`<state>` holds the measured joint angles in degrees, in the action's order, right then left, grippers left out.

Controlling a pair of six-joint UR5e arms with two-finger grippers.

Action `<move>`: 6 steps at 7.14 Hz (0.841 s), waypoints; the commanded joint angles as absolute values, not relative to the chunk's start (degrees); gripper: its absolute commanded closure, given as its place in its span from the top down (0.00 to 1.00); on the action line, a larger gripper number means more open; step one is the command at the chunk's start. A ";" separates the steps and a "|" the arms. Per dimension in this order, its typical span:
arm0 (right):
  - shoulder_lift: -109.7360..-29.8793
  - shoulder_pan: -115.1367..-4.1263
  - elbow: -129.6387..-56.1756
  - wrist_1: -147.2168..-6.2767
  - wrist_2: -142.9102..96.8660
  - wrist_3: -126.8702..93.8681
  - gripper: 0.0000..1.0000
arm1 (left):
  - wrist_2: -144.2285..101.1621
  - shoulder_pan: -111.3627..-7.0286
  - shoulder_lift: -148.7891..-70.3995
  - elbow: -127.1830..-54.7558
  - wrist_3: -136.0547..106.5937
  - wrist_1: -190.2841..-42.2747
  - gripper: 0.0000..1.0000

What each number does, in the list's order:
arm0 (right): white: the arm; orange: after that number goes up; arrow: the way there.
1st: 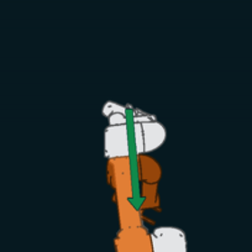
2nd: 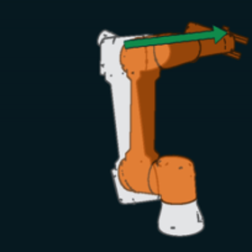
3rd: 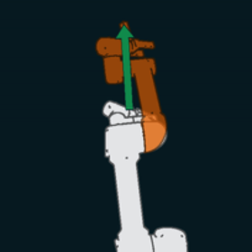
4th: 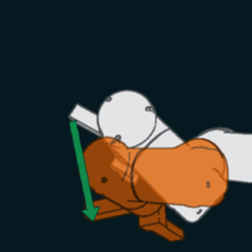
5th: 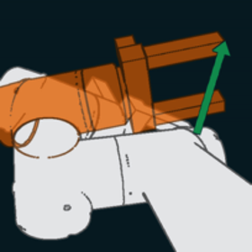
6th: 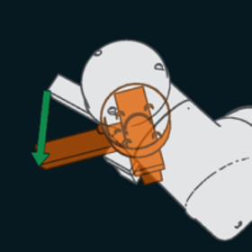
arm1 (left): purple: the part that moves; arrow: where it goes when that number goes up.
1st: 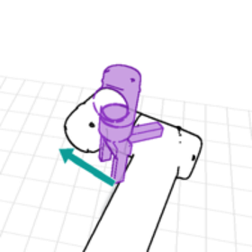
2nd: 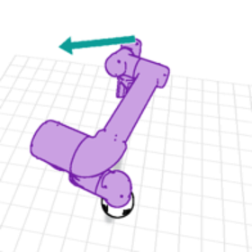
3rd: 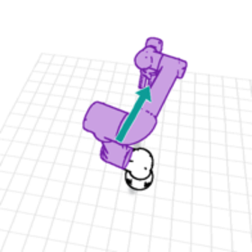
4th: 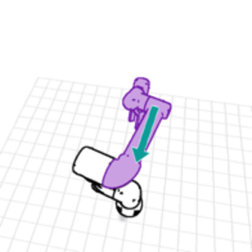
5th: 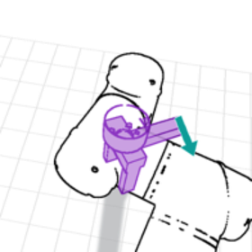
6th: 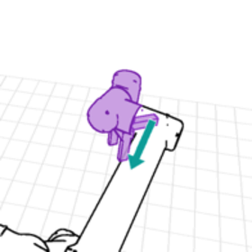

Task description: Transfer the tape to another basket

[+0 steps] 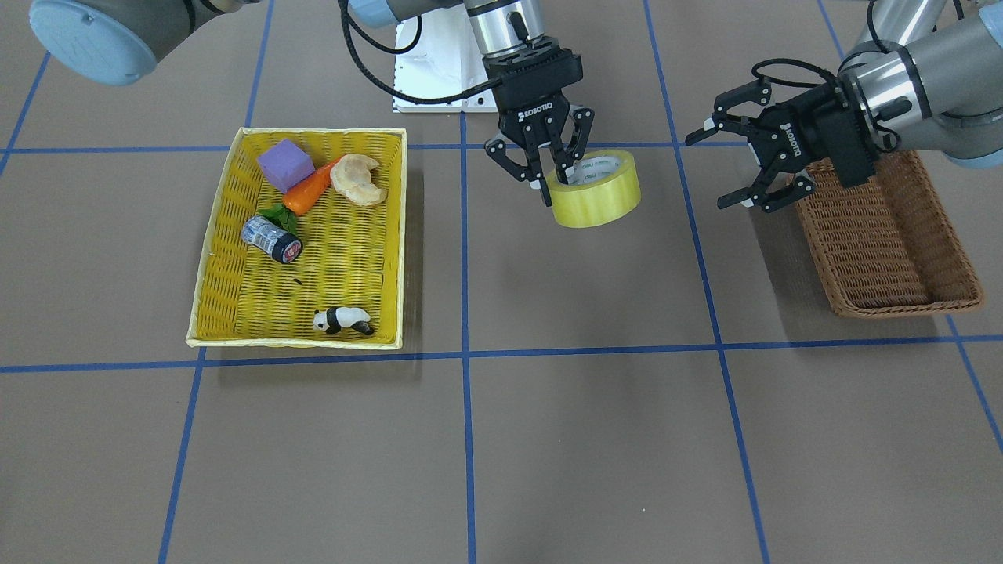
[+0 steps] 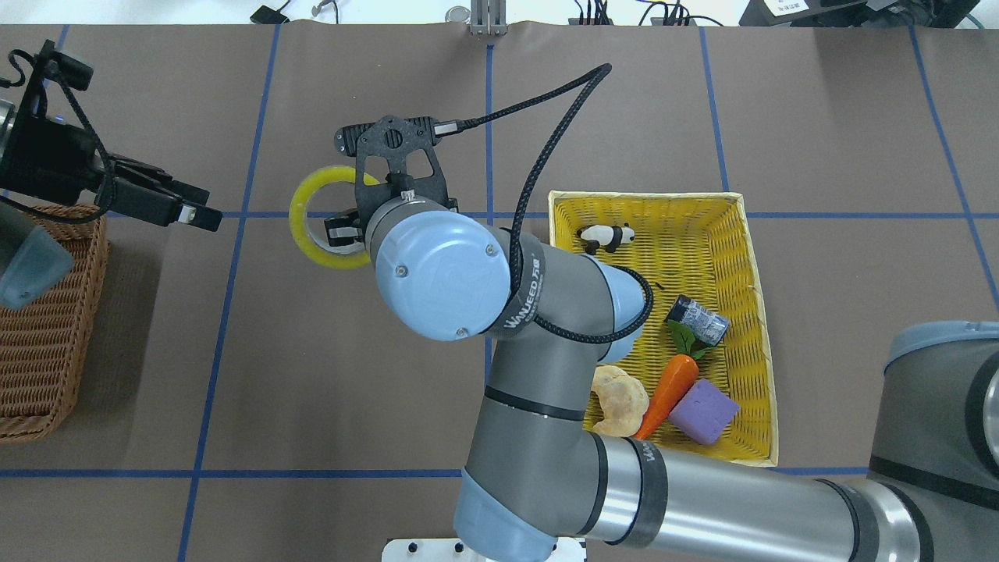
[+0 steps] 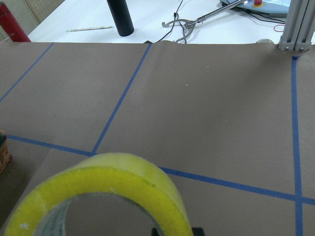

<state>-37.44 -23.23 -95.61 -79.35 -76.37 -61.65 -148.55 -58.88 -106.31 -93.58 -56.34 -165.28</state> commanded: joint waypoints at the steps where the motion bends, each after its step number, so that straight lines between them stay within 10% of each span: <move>1: -34.57 -28.45 -88.30 -75.62 -80.83 -61.00 0.00 | -148.54 -58.36 -110.37 -89.76 -56.34 -164.79 0.97; 6: -32.34 -27.78 -82.96 -69.52 -83.32 -60.29 0.00 | -146.53 -58.36 -114.26 -88.42 -59.76 -164.80 0.97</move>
<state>-32.21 -28.54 -82.15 -69.60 -83.11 -60.27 -147.97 -58.36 -113.90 -88.48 -59.33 -164.86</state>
